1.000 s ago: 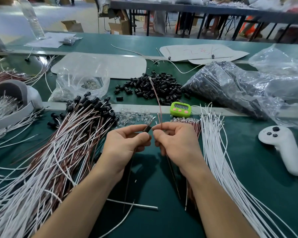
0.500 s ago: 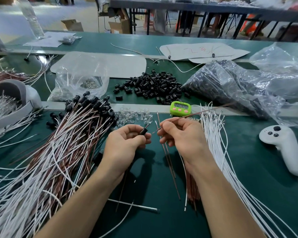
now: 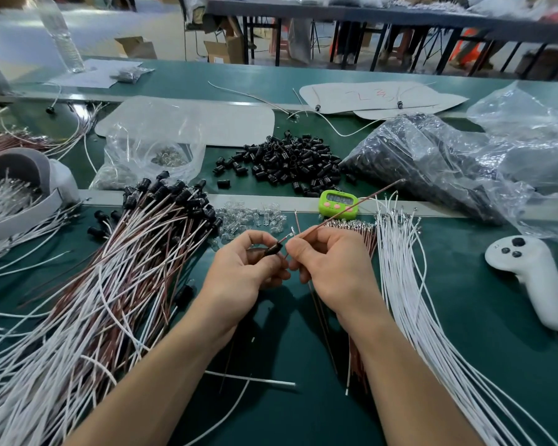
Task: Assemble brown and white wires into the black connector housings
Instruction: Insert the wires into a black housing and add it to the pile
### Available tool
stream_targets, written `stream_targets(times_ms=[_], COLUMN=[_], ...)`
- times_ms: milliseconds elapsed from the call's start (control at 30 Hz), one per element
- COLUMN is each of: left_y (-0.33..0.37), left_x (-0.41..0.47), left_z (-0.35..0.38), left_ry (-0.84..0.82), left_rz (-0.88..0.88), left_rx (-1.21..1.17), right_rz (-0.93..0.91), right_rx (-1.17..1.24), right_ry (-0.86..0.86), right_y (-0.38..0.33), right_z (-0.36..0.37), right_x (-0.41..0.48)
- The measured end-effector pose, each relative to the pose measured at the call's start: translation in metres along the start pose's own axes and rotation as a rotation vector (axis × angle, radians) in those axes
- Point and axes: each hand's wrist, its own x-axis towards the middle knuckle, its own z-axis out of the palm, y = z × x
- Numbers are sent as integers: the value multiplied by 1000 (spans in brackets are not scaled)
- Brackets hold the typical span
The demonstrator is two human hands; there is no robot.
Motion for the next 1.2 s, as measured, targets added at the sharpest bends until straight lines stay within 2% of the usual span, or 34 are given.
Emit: stream_targets(times_ms=[267, 767, 1000, 1200], left_y=[-1, 2, -4, -2], left_x=[0, 8, 1, 2], left_z=[-1, -15, -2, -3], left_ry=[-1, 237, 132, 125], left_rz=[14, 110, 153, 143], left_rx=[60, 19, 122, 191], right_rz=[-10, 38, 24, 28], right_rx=[-54, 9, -88, -92], right_ry=[56, 137, 84, 91], right_y=[3, 2, 4, 4], right_z=[2, -1, 7, 9], right_x=[3, 4, 1, 1])
